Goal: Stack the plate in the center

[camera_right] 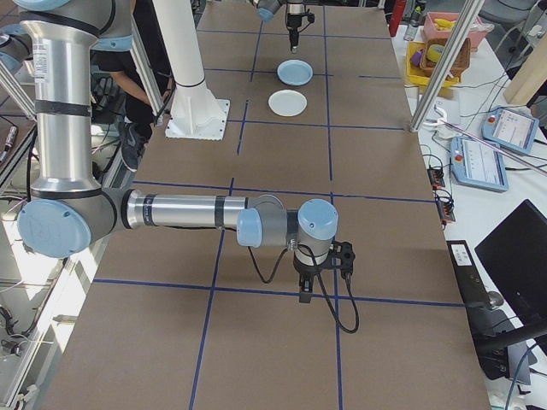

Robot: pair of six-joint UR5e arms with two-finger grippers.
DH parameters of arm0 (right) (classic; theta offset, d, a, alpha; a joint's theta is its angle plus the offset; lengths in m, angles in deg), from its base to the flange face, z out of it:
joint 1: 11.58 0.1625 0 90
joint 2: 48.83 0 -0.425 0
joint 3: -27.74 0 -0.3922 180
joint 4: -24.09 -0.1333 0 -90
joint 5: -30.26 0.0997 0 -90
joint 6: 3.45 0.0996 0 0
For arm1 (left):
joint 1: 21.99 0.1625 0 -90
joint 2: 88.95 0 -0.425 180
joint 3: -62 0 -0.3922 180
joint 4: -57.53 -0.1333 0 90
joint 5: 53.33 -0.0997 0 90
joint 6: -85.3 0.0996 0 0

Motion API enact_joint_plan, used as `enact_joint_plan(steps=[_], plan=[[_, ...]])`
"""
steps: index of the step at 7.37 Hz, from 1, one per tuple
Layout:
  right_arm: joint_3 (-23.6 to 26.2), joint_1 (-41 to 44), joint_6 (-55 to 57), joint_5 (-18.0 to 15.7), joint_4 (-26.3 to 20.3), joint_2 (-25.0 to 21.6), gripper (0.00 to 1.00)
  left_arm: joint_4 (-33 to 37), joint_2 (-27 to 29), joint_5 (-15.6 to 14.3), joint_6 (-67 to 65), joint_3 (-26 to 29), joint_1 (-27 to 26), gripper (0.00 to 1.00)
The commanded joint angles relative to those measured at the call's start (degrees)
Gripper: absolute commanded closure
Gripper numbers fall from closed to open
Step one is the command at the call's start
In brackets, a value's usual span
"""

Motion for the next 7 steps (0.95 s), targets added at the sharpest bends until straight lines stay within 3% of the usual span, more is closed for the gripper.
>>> enact_joint_plan(steps=[1,3,4,7], plan=[[0.0,0.0,0.02,0.06,0.0,0.0,0.0,-5.66,2.17,1.76,-0.31,-4.23,0.09,0.0],[0.0,0.0,0.02,0.06,0.0,0.0,0.0,-15.26,9.28,-0.07,-0.75,-5.22,1.92,0.0],[0.0,0.09,0.02,0.06,0.0,0.0,0.0,-15.72,10.96,-4.0,-3.8,-5.22,4.9,0.0],[0.0,0.0,0.02,0.06,0.0,0.0,0.0,-18.77,16.76,-8.06,-11.81,-3.91,13.42,0.0]])
